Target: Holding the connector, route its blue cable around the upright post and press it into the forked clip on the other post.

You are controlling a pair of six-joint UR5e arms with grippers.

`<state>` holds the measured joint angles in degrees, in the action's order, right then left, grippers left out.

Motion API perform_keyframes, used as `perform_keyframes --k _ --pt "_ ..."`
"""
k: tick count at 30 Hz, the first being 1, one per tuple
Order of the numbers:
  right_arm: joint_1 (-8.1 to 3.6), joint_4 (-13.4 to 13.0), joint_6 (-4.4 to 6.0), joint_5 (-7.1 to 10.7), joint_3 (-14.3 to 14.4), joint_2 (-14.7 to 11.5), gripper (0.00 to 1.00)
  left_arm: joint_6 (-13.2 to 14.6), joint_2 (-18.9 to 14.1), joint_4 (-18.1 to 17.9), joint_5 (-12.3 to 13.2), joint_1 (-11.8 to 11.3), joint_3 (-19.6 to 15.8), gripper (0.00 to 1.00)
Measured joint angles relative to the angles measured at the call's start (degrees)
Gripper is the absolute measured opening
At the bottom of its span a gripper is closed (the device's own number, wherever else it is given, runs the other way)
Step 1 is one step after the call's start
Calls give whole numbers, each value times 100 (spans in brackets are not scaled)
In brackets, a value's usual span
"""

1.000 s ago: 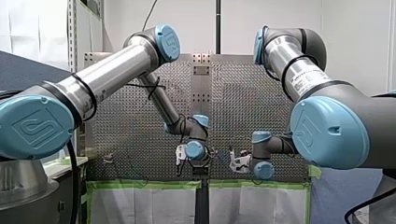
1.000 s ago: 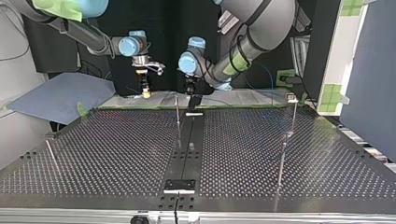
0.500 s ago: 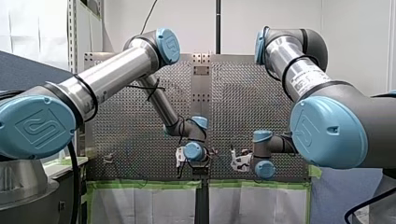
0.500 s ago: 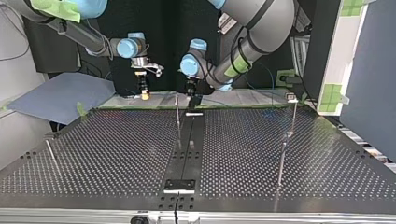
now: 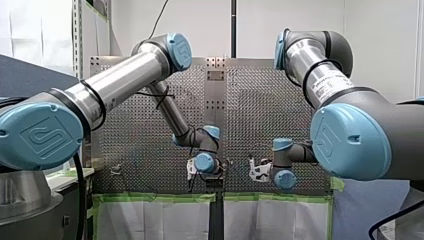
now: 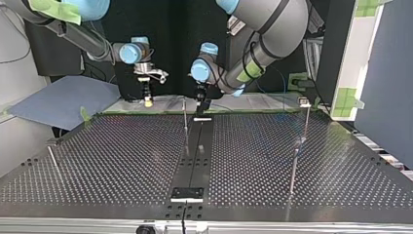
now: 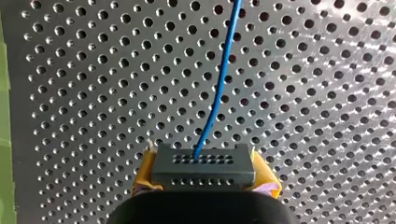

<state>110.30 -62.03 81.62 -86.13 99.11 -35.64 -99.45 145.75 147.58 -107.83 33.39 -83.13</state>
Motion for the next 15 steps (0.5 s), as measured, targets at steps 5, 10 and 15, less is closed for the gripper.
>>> perform_keyframes --k 5,10,15 --pt "-34 69 14 12 -80 -1 0 2 12 -24 53 -48 7 2" --pt "-56 183 -2 23 -160 -1 0 5 13 -40 111 -123 7 2" --pt "-63 240 -10 25 -210 -1 0 17 16 -52 165 -197 18 2"
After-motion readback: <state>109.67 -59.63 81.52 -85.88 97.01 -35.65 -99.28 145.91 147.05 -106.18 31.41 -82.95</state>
